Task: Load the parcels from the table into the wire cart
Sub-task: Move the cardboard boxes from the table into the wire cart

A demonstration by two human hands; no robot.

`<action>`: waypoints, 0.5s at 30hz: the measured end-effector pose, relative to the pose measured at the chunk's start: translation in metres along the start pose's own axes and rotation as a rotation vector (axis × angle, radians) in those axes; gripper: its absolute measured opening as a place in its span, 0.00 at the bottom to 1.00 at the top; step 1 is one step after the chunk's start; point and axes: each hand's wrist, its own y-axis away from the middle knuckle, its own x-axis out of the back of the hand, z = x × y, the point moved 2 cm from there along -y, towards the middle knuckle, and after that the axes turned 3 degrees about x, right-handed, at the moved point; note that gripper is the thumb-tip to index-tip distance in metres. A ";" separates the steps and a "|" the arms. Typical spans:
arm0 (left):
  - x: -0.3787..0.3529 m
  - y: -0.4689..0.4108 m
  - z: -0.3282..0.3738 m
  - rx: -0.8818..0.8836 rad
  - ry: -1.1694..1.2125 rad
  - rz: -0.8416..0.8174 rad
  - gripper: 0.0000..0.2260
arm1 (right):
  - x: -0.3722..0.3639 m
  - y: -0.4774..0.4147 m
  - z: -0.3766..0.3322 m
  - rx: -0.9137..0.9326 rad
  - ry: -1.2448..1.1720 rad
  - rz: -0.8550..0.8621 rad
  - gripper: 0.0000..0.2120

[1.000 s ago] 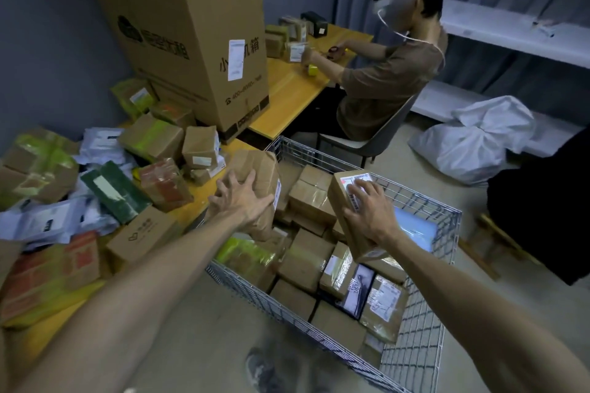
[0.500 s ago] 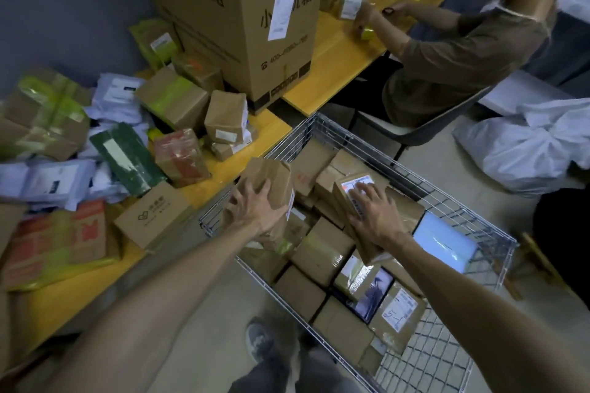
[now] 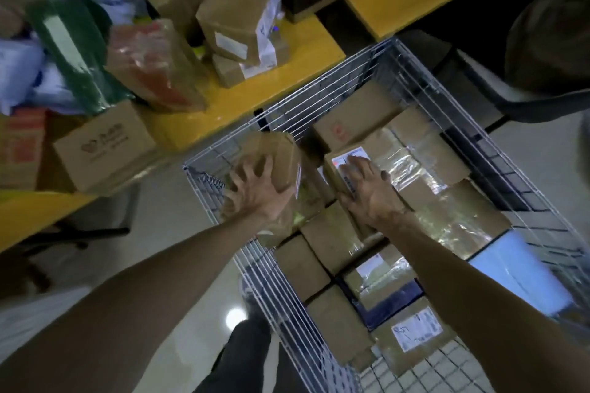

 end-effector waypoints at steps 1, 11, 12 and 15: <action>-0.008 -0.008 0.001 0.021 0.003 0.007 0.40 | -0.010 -0.011 0.005 0.018 -0.001 -0.010 0.31; -0.098 -0.046 0.002 0.168 0.076 0.097 0.44 | -0.079 -0.087 0.016 0.071 0.060 -0.072 0.30; -0.101 -0.051 0.000 0.184 0.088 0.123 0.44 | -0.084 -0.093 0.016 0.082 0.069 -0.067 0.30; -0.110 -0.063 -0.005 0.260 0.173 0.130 0.46 | -0.098 -0.110 0.015 0.118 0.083 -0.025 0.29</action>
